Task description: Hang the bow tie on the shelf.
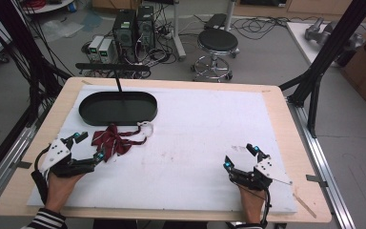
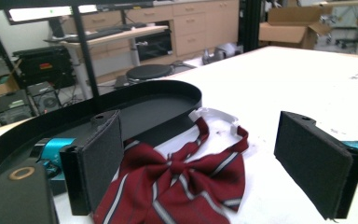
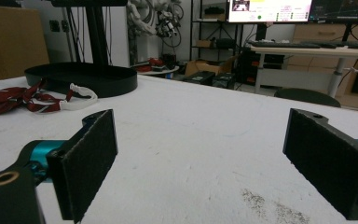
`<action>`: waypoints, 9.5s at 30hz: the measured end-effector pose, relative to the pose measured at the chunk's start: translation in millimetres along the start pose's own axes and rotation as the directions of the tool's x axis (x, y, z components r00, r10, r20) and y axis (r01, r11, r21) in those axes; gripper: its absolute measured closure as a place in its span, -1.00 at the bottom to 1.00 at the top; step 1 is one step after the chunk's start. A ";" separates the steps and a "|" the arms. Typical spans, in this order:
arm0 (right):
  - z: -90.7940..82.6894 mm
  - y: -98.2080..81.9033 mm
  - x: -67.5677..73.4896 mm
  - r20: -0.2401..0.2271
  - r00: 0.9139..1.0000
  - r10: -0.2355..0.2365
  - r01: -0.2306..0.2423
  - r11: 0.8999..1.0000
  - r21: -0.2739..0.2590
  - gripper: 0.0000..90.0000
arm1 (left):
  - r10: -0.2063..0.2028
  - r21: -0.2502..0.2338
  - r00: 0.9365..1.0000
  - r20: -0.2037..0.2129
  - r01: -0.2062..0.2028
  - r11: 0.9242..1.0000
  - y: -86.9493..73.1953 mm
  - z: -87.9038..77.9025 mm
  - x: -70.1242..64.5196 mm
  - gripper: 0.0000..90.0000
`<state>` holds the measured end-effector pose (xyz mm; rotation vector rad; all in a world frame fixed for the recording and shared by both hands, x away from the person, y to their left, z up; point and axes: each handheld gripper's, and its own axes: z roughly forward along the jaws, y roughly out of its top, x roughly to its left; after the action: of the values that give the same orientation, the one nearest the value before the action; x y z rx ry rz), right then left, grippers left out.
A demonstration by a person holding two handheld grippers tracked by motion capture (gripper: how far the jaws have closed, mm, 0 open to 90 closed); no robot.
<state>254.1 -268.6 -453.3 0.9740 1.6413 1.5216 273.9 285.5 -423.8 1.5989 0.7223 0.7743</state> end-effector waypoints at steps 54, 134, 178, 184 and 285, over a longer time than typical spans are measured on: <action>-0.2 0.0 0.2 0.000 1.000 -0.005 0.005 1.000 -0.003 -0.80 | -0.076 0.545 0.975 0.209 -0.051 0.837 57.4 166.4 -24.4 -0.49; -2.6 -1.0 -1.5 0.004 1.000 0.019 -0.019 0.999 -0.027 -0.80 | -0.133 0.699 0.981 0.139 -0.002 0.715 70.4 186.7 -24.1 0.86; -2.6 -1.1 -1.3 0.007 1.000 0.013 -0.013 0.999 -0.031 -0.80 | -0.061 0.239 0.992 -0.108 0.086 0.967 147.1 105.8 65.3 0.86; -2.7 -1.1 -1.4 0.005 1.000 0.016 -0.016 0.999 -0.029 -0.80 | -0.042 0.248 0.991 -0.124 0.072 0.966 156.4 110.2 77.4 0.86; -4.2 -1.7 -0.5 0.013 1.000 0.010 -0.010 0.999 -0.046 -0.80 | -0.145 0.010 0.979 0.143 0.145 0.989 -0.5 12.4 42.1 -0.72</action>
<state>250.5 -271.1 -454.7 0.9669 1.5878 1.5493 308.7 312.1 -421.7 1.5649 0.7248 0.5471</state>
